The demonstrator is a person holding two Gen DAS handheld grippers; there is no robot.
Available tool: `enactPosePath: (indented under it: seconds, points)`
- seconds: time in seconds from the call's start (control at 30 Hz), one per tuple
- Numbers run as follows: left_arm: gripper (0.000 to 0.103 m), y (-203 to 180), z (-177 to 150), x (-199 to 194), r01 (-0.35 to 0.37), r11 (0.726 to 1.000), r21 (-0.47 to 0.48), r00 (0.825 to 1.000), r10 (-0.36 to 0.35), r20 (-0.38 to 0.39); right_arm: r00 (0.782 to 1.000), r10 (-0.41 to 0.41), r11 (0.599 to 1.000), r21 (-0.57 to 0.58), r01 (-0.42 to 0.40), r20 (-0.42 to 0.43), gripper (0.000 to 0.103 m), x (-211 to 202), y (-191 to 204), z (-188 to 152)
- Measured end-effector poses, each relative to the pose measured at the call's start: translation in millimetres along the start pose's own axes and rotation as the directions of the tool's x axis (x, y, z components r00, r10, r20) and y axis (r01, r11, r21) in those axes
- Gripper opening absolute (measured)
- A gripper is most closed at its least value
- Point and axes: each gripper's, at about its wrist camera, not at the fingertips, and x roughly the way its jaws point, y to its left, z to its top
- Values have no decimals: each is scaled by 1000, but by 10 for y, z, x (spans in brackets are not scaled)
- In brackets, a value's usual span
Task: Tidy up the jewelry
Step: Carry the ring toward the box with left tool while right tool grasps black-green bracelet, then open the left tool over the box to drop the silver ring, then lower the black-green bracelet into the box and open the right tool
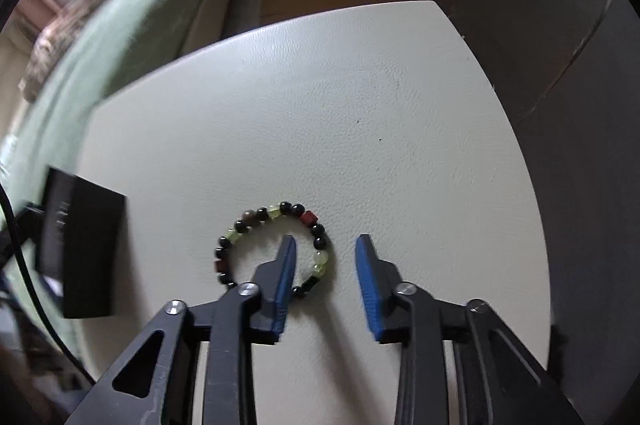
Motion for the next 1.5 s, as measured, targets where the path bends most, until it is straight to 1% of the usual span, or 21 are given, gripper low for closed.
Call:
enactPosePath:
  seconds: [0.07,0.2,0.33,0.5,0.63,0.7,0.77,0.83,0.87,0.93,0.97,1.0,1.07,1.1,1.2,1.3,1.37,1.4,1.43,1.47,1.5]
  points:
    - [12,67,-2,-46,-5,1000,-16,1000,5,6,1000,5,1000,-7,-5,-14,10,4,22,-12]
    - [12,179,-15,-178,-9,999,-36,1000,10,21,1000,26,1000,-4,-26,17,9,-131,-6,-46]
    - [12,248,-11,-246,-9,999,-49,1000,10,22,993,90,996,12,-91,72,9,-397,-13,-91]
    - [12,346,-15,-320,-15,997,-77,1000,17,18,975,176,983,24,-181,137,9,-706,29,-155]
    - [12,417,-23,-380,-31,995,-96,999,32,15,961,211,976,16,-217,179,9,-887,114,-240]
    - [13,476,-29,-391,-35,992,-119,999,35,2,955,223,973,21,-231,194,9,-957,119,-262]
    - [13,546,-38,-413,-28,989,-147,1000,28,-6,947,242,967,24,-253,212,9,-1033,133,-292]
    - [13,596,-50,-452,-12,987,-162,1000,12,-2,935,272,958,25,-285,229,9,-1054,226,-254]
    - [15,621,-55,-482,-9,986,-168,1000,10,2,927,289,953,23,-303,238,9,-1096,274,-268]
    - [28,668,-61,-541,-11,984,-179,1000,14,11,913,320,942,16,-335,254,9,-1136,373,-251]
    - [43,691,-64,-567,-13,983,-185,1000,17,19,903,340,935,9,-354,263,9,-1176,412,-257]
    - [55,709,-68,-599,-15,981,-191,999,21,30,893,359,928,0,-373,272,9,-1205,461,-260]
    - [62,766,-73,-680,-20,978,-207,998,33,62,871,400,911,-21,-412,286,9,-1260,561,-258]
    - [62,789,-69,-702,-19,977,-212,997,34,69,862,417,904,-29,-427,288,9,-1271,615,-258]
    - [63,897,-68,-753,-19,971,-238,996,38,79,826,482,872,-62,-486,293,9,-1299,789,-234]
    - [63,1012,-70,-772,-23,962,-272,996,47,81,794,540,837,-85,-540,277,9,-1257,1000,-194]
    - [63,1082,-68,-788,-27,957,-290,995,54,83,764,587,805,-88,-587,268,9,-1209,1122,-173]
    - [63,1117,-65,-798,-29,954,-299,995,57,86,759,596,798,-89,-596,264,9,-1183,1187,-161]
    - [63,1140,-65,-810,-31,952,-305,994,60,89,766,589,804,-93,-587,258,10,-1145,1257,-144]
    - [63,1160,-64,-816,-32,950,-310,994,63,90,781,578,814,-95,-574,236,13,-1088,1316,-124]
    - [63,1184,-62,-824,-32,949,-313,994,64,91,794,573,818,-87,-568,201,29,-1017,1354,-105]
